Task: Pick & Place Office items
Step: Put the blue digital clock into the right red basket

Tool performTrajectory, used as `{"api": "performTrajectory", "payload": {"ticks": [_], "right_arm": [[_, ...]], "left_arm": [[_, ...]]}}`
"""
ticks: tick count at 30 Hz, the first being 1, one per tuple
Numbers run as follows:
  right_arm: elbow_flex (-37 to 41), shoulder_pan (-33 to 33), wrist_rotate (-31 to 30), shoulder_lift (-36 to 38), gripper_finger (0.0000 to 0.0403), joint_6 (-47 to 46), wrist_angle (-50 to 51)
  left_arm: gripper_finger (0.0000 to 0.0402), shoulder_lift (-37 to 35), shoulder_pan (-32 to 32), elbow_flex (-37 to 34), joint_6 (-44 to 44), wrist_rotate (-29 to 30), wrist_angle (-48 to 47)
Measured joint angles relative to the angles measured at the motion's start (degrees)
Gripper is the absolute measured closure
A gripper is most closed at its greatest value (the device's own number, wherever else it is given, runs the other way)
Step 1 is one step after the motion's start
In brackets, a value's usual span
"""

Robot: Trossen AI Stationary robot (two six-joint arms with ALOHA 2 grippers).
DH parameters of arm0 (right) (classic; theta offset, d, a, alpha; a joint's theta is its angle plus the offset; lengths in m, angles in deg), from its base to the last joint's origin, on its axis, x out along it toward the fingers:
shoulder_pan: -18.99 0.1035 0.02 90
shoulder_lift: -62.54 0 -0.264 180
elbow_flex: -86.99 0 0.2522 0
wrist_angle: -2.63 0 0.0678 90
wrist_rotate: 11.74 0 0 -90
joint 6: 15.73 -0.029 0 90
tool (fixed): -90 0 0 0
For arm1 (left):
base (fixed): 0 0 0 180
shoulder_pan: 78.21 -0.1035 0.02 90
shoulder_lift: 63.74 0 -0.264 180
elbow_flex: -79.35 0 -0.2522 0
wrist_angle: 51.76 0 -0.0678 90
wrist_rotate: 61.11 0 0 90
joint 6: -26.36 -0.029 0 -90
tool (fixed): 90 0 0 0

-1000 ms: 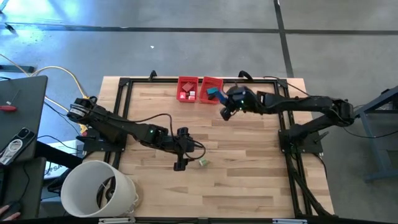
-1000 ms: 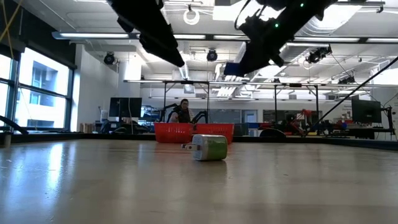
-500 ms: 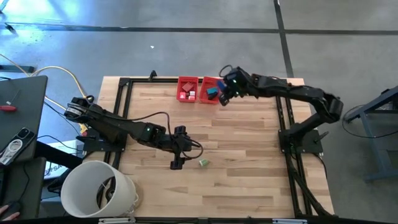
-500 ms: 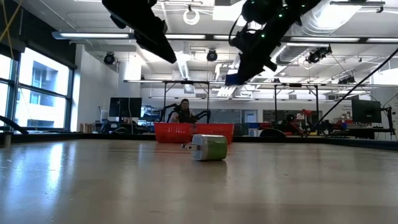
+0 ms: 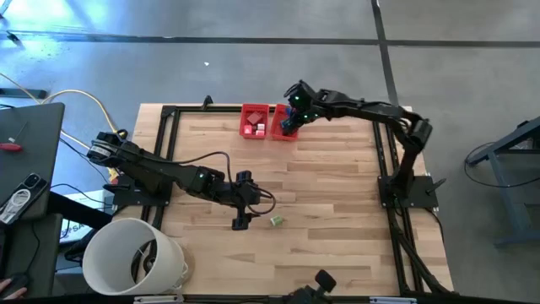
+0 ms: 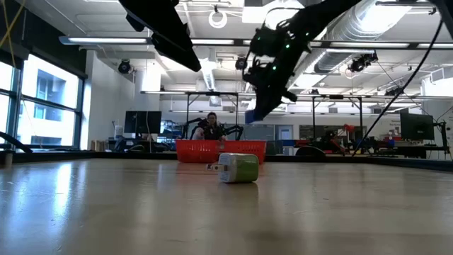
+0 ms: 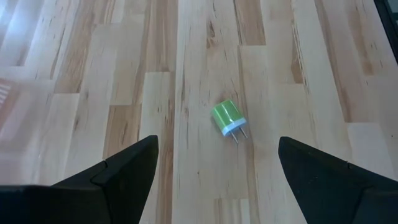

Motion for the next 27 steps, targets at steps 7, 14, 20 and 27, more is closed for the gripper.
{"api": "performTrajectory", "payload": {"ticks": [7, 14, 20, 27], "right_arm": [[-4.33, -0.12, 2.45, -7.12, 0.0356, 0.20, 0.41], [-5.06, -0.99, 2.56, -9.83, 0.0356, 1.17, 1.11], [-5.06, -1.73, 2.65, -9.85, 0.0347, 1.03, 1.41], [-5.06, -2.09, 2.80, -9.87, 0.0344, 1.40, 1.00]], "left_arm": [[0.0078, 0.00, 0.00, 0.00, 0.13, 0.02, -0.03], [0.0078, 0.00, 0.00, 0.00, -0.64, 0.02, 0.03], [0.0078, 0.02, -0.95, 0.00, -2.05, 0.01, 0.45], [0.0078, 0.42, -2.98, 0.00, -1.61, 0.04, 0.41]]}}
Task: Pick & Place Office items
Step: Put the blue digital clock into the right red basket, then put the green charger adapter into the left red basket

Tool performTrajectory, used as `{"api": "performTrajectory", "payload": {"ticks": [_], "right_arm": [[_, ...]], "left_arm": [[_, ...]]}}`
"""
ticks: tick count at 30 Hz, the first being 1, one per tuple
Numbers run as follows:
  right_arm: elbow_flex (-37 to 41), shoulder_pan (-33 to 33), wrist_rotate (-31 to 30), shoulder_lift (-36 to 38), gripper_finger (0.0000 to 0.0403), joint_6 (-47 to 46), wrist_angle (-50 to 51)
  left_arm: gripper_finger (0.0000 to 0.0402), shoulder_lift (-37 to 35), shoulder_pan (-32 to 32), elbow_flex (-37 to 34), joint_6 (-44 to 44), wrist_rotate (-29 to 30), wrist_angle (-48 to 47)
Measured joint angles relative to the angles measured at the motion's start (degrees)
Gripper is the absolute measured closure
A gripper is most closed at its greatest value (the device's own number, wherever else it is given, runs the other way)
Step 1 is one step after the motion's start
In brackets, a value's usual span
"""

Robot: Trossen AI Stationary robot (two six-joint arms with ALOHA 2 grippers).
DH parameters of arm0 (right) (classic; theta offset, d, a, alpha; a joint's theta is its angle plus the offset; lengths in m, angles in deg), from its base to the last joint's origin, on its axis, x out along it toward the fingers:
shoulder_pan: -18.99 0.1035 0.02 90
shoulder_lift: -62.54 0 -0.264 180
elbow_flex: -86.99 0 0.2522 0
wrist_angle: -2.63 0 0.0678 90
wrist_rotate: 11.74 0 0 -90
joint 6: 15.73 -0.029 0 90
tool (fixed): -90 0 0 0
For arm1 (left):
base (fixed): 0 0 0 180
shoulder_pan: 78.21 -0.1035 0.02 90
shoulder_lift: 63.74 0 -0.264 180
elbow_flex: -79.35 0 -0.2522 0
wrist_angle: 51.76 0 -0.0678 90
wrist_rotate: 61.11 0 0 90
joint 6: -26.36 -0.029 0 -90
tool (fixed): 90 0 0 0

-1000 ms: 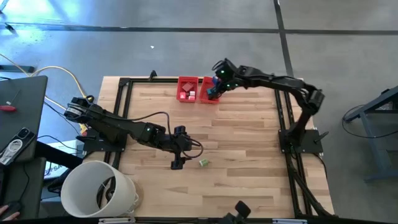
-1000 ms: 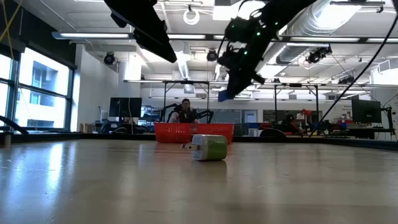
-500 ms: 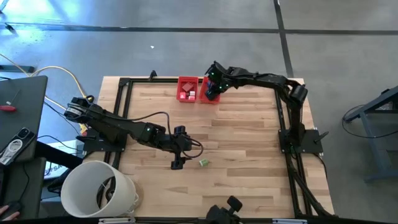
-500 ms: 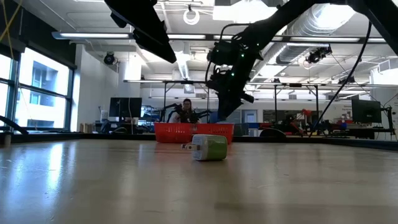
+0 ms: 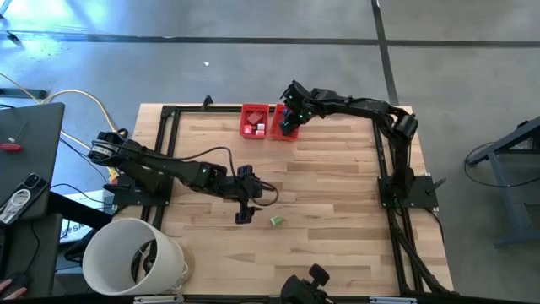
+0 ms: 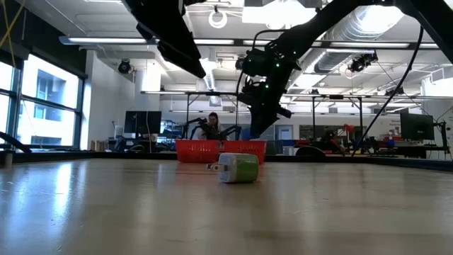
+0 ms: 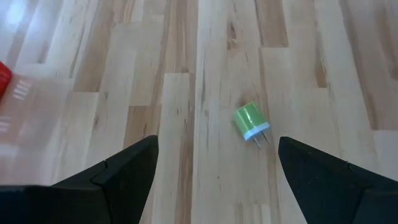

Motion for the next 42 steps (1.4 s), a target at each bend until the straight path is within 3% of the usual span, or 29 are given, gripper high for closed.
{"api": "performTrajectory", "payload": {"ticks": [5, 14, 28, 33, 42], "right_arm": [[0.02, -0.02, 2.56, 0.00, 0.0335, 0.09, 0.13], [0.07, 0.30, 1.21, 0.00, 0.0298, 1.70, -1.14], [0.11, 4.38, -1.11, 3.34, 0.0134, 6.98, -1.39], [0.11, 8.11, -1.73, 8.97, 0.0124, 7.69, 5.76], [0.11, 17.11, -1.68, 18.14, 0.0131, -0.23, 31.69]], "left_arm": [[0.0078, 0.21, -0.35, 0.02, 0.06, -0.04, 0.04], [0.0078, 0.24, -0.17, 0.02, 0.22, -0.06, -0.04], [0.0078, 0.24, 0.05, 0.02, 3.40, -0.81, -3.49], [0.0078, 0.24, 0.98, 0.02, 4.47, -0.78, -5.55], [0.0078, 0.24, 2.94, 0.02, 4.76, -0.76, -5.52]]}}
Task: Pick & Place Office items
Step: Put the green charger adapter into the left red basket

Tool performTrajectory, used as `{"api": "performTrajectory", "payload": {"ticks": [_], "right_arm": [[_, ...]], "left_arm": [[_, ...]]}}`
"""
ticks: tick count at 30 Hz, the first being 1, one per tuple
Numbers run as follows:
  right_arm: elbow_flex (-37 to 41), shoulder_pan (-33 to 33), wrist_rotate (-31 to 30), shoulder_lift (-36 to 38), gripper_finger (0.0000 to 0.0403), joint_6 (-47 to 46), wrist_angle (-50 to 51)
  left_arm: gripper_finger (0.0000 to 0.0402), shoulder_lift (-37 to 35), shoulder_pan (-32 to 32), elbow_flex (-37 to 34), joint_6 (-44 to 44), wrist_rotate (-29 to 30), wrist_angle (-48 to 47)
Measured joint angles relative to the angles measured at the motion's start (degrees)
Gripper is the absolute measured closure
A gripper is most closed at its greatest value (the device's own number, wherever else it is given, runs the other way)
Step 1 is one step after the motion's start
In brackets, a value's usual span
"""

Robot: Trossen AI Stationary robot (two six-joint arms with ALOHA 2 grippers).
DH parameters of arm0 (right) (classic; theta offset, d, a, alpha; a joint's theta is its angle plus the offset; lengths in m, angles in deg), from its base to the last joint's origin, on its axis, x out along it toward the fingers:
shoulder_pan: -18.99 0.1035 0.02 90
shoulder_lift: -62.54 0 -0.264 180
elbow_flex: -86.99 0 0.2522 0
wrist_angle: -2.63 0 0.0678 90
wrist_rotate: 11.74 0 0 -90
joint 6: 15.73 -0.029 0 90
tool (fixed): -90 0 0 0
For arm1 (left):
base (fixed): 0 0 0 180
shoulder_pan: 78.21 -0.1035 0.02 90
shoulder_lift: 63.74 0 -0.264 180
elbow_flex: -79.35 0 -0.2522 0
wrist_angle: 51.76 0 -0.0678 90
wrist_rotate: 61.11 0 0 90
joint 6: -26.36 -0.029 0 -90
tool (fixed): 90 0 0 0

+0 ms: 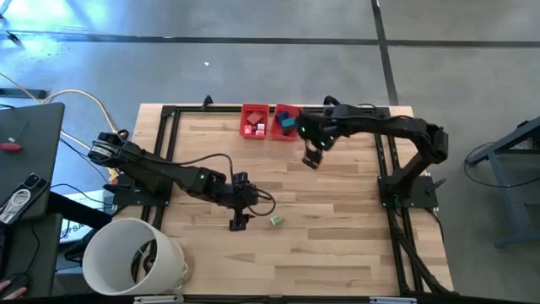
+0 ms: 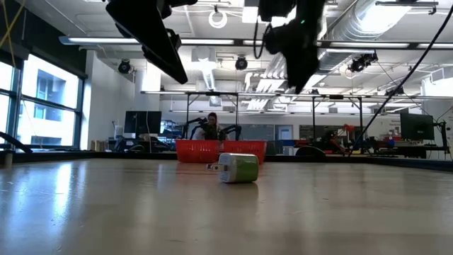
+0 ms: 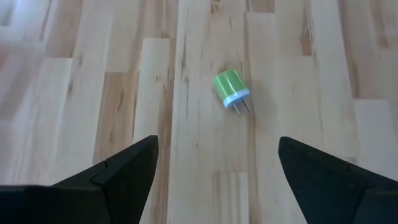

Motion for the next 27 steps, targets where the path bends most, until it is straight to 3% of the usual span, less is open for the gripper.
{"api": "performTrajectory", "payload": {"ticks": [5, 10, 13, 20, 27], "right_arm": [[0.77, 6.46, -0.11, 2.37, 0.0132, -6.74, 12.39], [5.82, 14.52, -0.49, 6.61, 0.0131, -14.58, 18.72], [10.29, 20.32, -4.00, 11.11, 0.0132, -21.05, 19.14], [24.23, 36.84, -19.68, 24.45, 0.0132, -36.21, 11.13], [43.64, 49.50, -31.47, 34.39, 0.0132, -42.28, -7.29]], "left_arm": [[0.0078, 0.00, 0.77, 0.00, 0.77, 0.22, 0.05], [0.0078, 0.00, 1.59, 0.00, 1.38, 0.24, -0.04], [0.0078, 0.00, 1.77, 0.00, 1.00, 0.24, -0.04], [0.0078, 0.00, 1.74, 0.00, -1.36, 0.39, -0.09], [0.0078, 0.00, 1.62, 0.00, -3.06, 1.25, -0.06]]}}
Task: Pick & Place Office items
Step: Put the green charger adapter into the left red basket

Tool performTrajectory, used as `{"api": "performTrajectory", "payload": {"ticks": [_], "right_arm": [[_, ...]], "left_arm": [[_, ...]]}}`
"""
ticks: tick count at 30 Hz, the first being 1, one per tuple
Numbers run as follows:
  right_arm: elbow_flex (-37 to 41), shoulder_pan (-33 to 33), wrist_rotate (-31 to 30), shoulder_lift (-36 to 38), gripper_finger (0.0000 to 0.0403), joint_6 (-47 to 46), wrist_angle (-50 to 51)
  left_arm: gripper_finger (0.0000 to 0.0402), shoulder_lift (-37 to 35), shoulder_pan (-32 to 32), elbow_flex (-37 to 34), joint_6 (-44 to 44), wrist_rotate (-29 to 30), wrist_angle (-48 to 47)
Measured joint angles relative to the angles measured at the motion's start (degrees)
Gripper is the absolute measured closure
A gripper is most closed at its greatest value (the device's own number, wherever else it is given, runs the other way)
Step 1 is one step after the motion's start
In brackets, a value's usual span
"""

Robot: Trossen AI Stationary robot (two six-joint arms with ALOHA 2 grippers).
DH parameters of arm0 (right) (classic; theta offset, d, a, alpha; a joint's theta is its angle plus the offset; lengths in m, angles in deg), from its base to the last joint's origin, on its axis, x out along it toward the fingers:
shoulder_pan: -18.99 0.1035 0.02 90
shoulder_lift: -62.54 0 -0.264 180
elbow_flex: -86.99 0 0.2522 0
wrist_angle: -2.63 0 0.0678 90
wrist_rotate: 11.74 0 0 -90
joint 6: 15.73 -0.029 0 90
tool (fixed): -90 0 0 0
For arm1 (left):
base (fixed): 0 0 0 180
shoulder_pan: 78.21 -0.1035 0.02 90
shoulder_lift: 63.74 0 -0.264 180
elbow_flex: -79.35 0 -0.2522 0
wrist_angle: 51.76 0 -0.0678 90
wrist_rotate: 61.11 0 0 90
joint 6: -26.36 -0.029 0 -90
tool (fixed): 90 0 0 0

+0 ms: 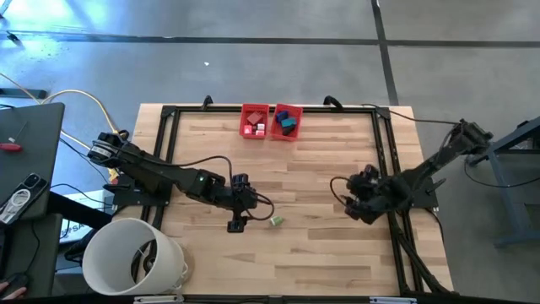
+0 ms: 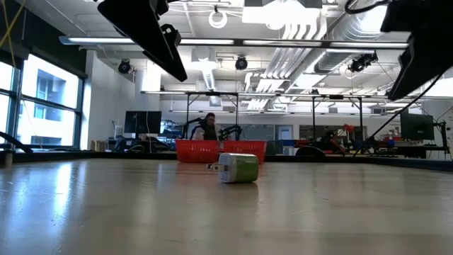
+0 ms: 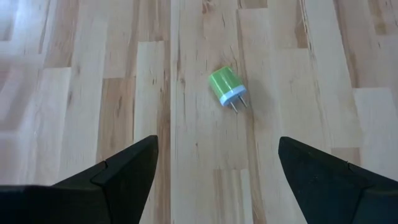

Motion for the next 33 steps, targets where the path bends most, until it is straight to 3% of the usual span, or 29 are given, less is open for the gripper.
{"api": "performTrajectory", "payload": {"ticks": [3, 6, 10, 13, 20, 33], "right_arm": [[6.95, 1.65, -5.42, 0.51, 0.0133, 2.32, -14.98], [13.18, 1.45, -7.48, -0.04, 0.0133, 11.55, -32.84], [20.91, -0.65, -4.56, -2.41, 0.0133, 23.58, -54.26], [25.25, -3.26, -0.37, -4.77, 0.0133, 26.54, -65.74], [28.60, -9.86, 5.44, -12.71, 0.0133, 26.24, -76.72], [28.62, -14.05, 5.70, -26.06, 0.0133, 27.65, -90.87]], "left_arm": [[0.0078, 0.00, 0.00, 0.00, 0.00, -0.02, 0.01], [0.0078, 0.00, 0.00, 0.00, 0.23, -0.02, 0.03], [0.0078, 0.00, 0.00, 0.00, 1.75, -0.02, 0.11], [0.0078, 0.02, 0.00, 0.00, 1.83, -0.03, 0.39], [0.0078, 0.03, 0.00, 0.00, 2.89, -0.04, 0.52], [0.0078, 0.07, 0.00, 0.00, 1.95, -0.04, 1.57]]}}
